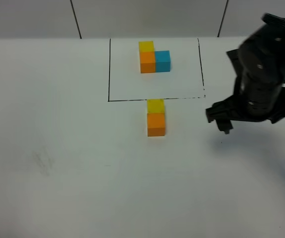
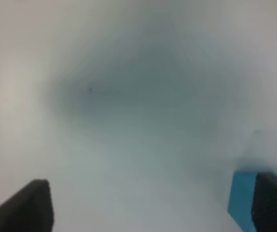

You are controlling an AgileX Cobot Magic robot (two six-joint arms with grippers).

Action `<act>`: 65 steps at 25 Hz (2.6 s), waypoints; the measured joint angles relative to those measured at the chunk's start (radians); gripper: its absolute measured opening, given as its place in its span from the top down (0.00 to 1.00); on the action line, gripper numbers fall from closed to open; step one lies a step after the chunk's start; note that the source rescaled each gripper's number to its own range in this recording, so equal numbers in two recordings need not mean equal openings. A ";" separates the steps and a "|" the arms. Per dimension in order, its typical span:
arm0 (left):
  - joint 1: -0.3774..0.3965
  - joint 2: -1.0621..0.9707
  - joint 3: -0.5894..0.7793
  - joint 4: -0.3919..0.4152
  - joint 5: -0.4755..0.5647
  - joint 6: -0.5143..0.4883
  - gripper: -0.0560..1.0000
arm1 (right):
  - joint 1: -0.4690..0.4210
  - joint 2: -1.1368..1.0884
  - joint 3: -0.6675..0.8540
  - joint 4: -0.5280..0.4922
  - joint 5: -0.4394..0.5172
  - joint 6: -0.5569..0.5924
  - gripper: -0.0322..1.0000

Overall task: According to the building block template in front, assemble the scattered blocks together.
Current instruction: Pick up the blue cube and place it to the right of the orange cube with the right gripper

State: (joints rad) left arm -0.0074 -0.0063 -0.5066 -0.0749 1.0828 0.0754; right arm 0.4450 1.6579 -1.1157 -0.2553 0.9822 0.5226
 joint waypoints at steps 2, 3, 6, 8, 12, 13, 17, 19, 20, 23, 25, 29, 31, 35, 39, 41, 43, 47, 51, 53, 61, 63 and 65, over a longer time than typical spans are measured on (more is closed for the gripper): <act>0.000 0.000 0.000 0.000 0.000 0.000 0.54 | -0.056 -0.091 0.103 0.002 -0.062 -0.007 0.27; 0.000 0.000 0.000 0.000 0.000 0.000 0.54 | -0.080 -0.128 0.153 0.003 -0.080 -0.009 0.27; 0.000 0.000 0.000 0.000 0.000 0.000 0.54 | -0.166 -0.233 0.266 0.011 -0.111 -0.028 0.27; 0.000 0.000 0.000 0.000 0.000 0.000 0.54 | -0.214 -0.271 0.314 0.015 -0.123 -0.060 0.27; 0.000 0.000 0.000 0.000 0.000 0.000 0.54 | -0.295 -0.284 0.373 0.050 -0.186 -0.153 0.27; 0.000 0.000 0.000 0.000 0.000 0.000 0.54 | -0.314 -0.282 0.387 0.066 -0.212 -0.188 0.27; 0.000 0.000 0.000 0.000 0.000 0.000 0.54 | -0.374 -0.269 0.433 0.135 -0.312 -0.317 0.27; 0.000 0.000 0.000 0.000 0.000 0.000 0.54 | -0.407 -0.259 0.451 0.149 -0.358 -0.364 0.27; 0.000 0.000 0.000 0.000 0.000 0.000 0.54 | -0.425 -0.253 0.460 0.153 -0.373 -0.383 0.27; 0.000 0.000 0.000 0.000 0.000 0.000 0.54 | -0.468 -0.234 0.475 0.156 -0.381 -0.431 0.27; 0.000 0.000 0.000 0.000 0.000 0.000 0.54 | -0.487 -0.222 0.478 0.156 -0.385 -0.457 0.27; 0.000 0.000 0.000 0.000 0.000 0.000 0.54 | -0.518 -0.196 0.479 0.170 -0.412 -0.498 0.27; 0.000 0.000 0.000 0.000 0.000 0.000 0.54 | -0.533 -0.175 0.479 0.182 -0.423 -0.506 0.27; 0.000 0.000 0.000 0.000 0.000 0.000 0.54 | -0.554 -0.134 0.479 0.222 -0.438 -0.557 0.27; 0.000 0.000 0.000 0.000 0.000 0.000 0.54 | -0.559 -0.107 0.479 0.267 -0.455 -0.617 0.27; 0.000 0.000 0.000 0.000 0.000 0.000 0.54 | -0.560 -0.095 0.479 0.273 -0.470 -0.631 0.27; 0.000 0.000 0.000 0.000 0.000 0.000 0.54 | -0.564 -0.081 0.479 0.275 -0.481 -0.635 0.27; 0.000 0.000 0.000 0.000 0.000 0.000 0.54 | -0.581 -0.050 0.479 0.277 -0.489 -0.636 0.27; 0.000 0.000 0.000 0.000 0.000 0.000 0.54 | -0.583 -0.037 0.487 0.277 -0.493 -0.636 0.27; 0.000 0.000 0.000 0.000 0.000 0.000 0.54 | -0.583 -0.035 0.490 0.277 -0.492 -0.636 0.27; 0.000 0.000 0.000 0.000 0.000 0.000 0.54 | -0.583 0.005 0.490 0.283 -0.510 -0.636 0.27; 0.000 0.000 0.000 0.000 0.000 0.000 0.54 | -0.583 0.012 0.490 0.285 -0.511 -0.636 0.27; 0.000 0.000 0.000 0.000 0.000 0.000 0.54 | -0.583 0.014 0.490 0.287 -0.512 -0.636 0.29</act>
State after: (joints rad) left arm -0.0074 -0.0063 -0.5066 -0.0749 1.0828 0.0754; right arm -0.1381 1.6714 -0.6256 0.0317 0.4706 -0.1131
